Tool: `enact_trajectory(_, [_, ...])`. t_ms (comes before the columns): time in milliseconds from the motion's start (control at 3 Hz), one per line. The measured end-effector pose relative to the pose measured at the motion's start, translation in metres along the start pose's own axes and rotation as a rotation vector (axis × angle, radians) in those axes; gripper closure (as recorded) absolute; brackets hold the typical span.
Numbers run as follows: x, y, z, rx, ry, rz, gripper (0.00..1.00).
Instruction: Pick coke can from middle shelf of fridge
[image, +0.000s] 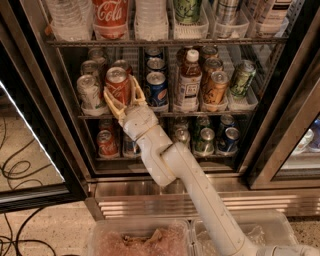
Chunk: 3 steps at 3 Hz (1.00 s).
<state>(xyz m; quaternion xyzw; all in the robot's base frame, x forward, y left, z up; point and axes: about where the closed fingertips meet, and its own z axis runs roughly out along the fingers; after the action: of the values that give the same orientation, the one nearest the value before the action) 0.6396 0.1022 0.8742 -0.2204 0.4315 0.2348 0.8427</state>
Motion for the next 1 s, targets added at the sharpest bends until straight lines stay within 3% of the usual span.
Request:
enact_trajectory(333, [-0.010, -0.003, 0.002, 0.000, -0.012, -0.011, 1.00])
enact_trajectory(667, [-0.035, -0.003, -0.018, -0.032, 0.075, -0.010, 1.00])
enact_trajectory(1000, [-0.035, -0.004, -0.018, -0.032, 0.076, -0.010, 1.00])
